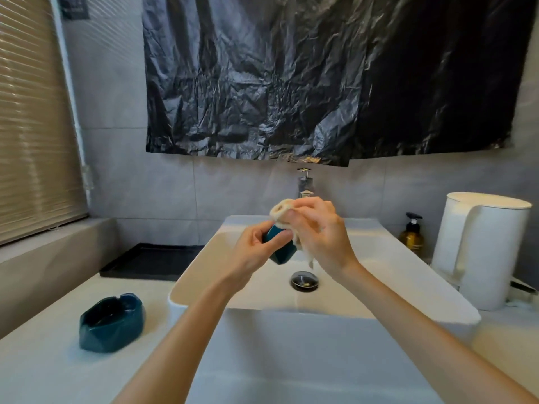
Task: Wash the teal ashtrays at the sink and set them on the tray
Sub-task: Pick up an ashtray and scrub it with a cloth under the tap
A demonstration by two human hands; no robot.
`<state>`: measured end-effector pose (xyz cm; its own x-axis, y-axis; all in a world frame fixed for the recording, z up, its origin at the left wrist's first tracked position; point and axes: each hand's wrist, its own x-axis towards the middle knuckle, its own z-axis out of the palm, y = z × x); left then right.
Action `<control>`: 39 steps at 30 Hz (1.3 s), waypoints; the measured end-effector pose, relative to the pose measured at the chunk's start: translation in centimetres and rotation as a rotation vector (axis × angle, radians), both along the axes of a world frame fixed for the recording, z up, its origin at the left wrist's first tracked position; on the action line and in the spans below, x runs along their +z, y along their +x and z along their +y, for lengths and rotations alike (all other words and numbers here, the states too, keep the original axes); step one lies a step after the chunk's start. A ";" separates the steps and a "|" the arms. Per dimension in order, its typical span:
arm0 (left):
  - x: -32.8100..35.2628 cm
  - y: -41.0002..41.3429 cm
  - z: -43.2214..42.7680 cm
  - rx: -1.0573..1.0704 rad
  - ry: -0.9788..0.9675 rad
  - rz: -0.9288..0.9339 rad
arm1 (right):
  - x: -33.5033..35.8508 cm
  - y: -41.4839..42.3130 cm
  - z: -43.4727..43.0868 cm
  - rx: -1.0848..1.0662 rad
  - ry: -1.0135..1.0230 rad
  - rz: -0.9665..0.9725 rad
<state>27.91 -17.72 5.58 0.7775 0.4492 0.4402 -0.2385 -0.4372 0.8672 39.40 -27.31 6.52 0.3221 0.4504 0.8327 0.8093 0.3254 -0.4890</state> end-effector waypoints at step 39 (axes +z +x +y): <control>-2.3 1.4 1.4 -0.245 -0.261 -0.261 | 1.5 0.4 1.9 0.262 -0.102 0.501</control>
<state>29.32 -16.34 3.26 0.7523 0.3876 0.5327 -0.5338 -0.1152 0.8377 39.83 -25.38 7.98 0.5328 0.6385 0.5553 0.3696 0.4147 -0.8315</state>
